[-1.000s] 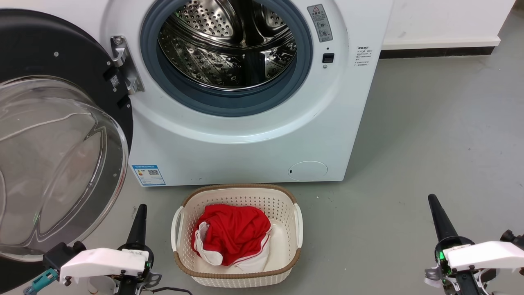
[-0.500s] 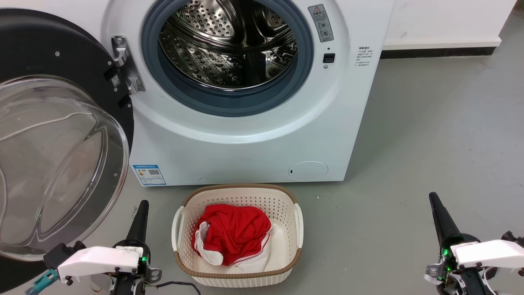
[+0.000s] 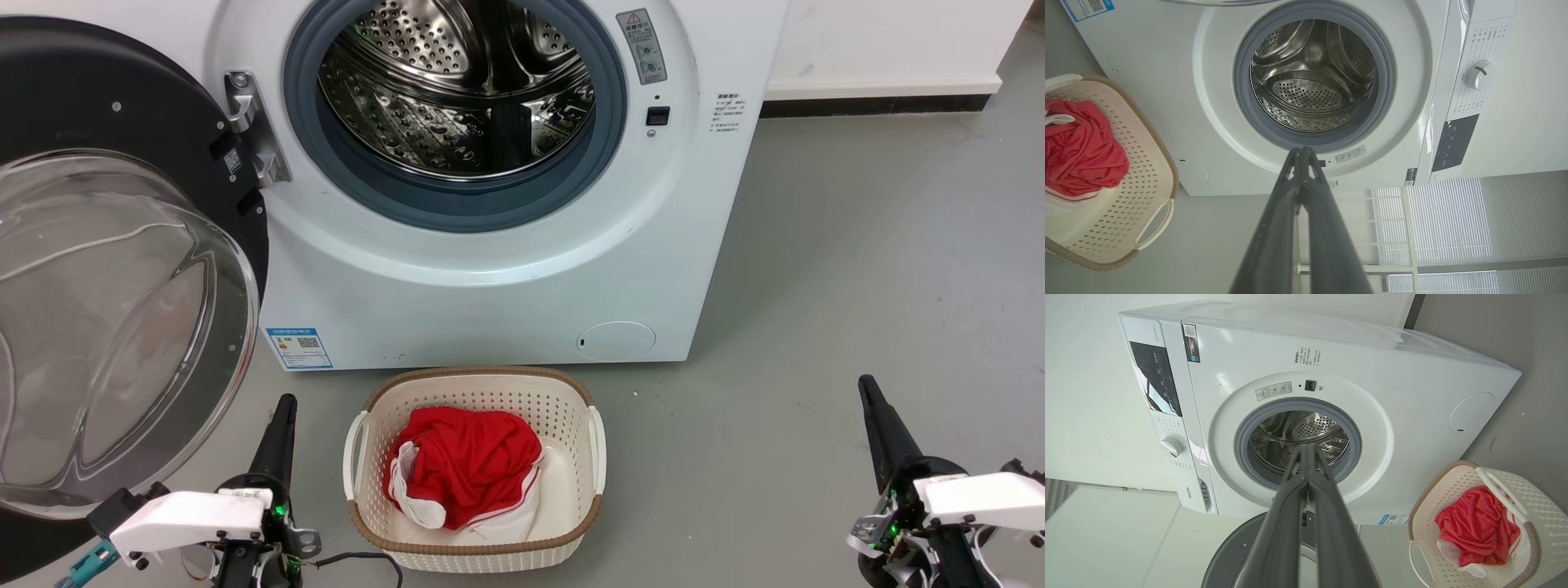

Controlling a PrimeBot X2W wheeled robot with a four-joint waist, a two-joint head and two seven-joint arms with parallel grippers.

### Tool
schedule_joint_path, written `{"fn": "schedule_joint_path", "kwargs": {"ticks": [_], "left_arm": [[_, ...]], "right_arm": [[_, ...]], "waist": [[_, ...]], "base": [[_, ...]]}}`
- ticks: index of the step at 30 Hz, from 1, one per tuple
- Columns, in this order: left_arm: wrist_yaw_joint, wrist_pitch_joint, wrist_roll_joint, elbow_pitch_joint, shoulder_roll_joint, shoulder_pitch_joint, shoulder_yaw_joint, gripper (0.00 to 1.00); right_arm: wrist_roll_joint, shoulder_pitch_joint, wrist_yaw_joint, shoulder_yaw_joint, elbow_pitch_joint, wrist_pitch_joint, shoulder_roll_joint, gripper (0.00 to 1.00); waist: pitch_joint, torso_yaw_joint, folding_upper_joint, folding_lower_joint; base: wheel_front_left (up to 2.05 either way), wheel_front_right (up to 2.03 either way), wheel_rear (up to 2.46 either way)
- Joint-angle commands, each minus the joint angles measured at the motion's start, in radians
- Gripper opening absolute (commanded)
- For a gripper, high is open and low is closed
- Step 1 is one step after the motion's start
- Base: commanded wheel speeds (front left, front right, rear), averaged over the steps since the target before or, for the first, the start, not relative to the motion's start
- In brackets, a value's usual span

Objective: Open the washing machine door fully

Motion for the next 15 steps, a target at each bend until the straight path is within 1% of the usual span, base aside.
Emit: {"fn": "schedule_joint_path", "kwargs": {"ticks": [1, 15], "left_arm": [[-0.006, 0.007, -0.02, 0.001, -0.001, -0.017, 0.003, 0.0], [-0.019, 0.034, -0.119, 0.007, -0.008, -0.021, 0.016, 0.0]], "right_arm": [[0.025, -0.015, 0.0, -0.003, 0.002, 0.004, -0.002, 0.0], [0.125, -0.024, 0.0, -0.013, 0.014, 0.026, 0.002, 0.0]], "waist": [[0.0, 0.0, -0.0001, 0.0], [0.0, 0.002, -0.0001, 0.0]], "base": [[0.0, 0.0, 0.0], [0.0, 0.0, 0.0]]}}
